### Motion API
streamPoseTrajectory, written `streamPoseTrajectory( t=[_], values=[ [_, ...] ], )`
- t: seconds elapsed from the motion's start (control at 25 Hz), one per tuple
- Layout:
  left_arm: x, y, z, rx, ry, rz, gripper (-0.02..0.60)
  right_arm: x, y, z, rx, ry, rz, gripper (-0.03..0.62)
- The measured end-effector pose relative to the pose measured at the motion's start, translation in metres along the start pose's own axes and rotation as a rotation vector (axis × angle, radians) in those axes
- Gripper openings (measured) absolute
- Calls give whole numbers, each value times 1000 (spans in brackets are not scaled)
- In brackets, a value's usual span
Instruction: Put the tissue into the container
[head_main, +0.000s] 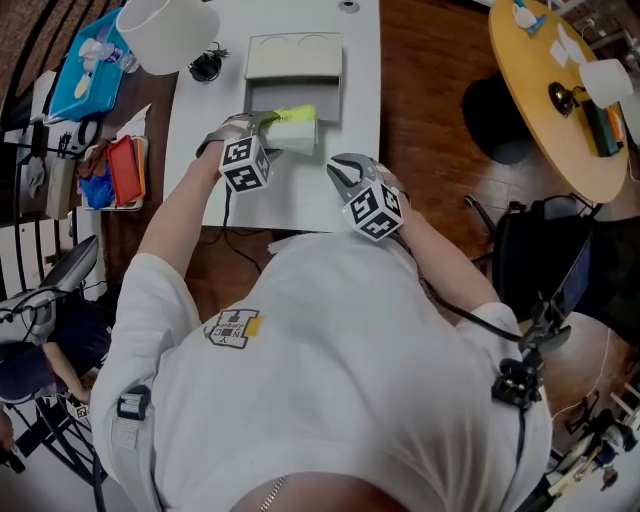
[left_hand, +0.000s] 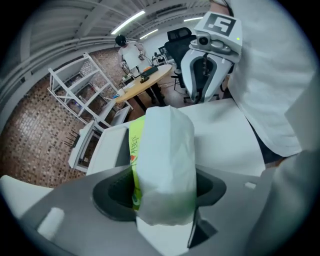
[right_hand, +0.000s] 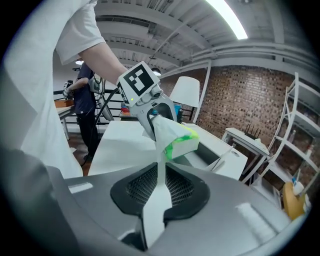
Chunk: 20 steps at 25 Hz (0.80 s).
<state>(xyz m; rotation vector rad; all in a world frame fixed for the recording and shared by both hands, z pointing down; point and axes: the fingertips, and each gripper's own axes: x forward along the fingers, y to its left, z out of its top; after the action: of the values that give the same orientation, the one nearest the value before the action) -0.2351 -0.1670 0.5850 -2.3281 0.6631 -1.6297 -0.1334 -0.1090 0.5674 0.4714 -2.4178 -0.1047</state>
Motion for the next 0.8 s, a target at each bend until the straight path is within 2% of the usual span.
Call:
streamPoseTrajectory(
  t=[0.32, 0.48, 0.8],
  values=[
    [5, 69, 1, 29, 4, 57, 296, 4, -39, 24, -6, -23, -77, 43],
    [27, 81, -8, 35, 37, 19, 295, 5, -49, 27, 1, -19, -108, 41],
    [60, 77, -25, 7, 69, -65, 296, 7, -62, 22, 35, 2, -142, 38]
  ],
)
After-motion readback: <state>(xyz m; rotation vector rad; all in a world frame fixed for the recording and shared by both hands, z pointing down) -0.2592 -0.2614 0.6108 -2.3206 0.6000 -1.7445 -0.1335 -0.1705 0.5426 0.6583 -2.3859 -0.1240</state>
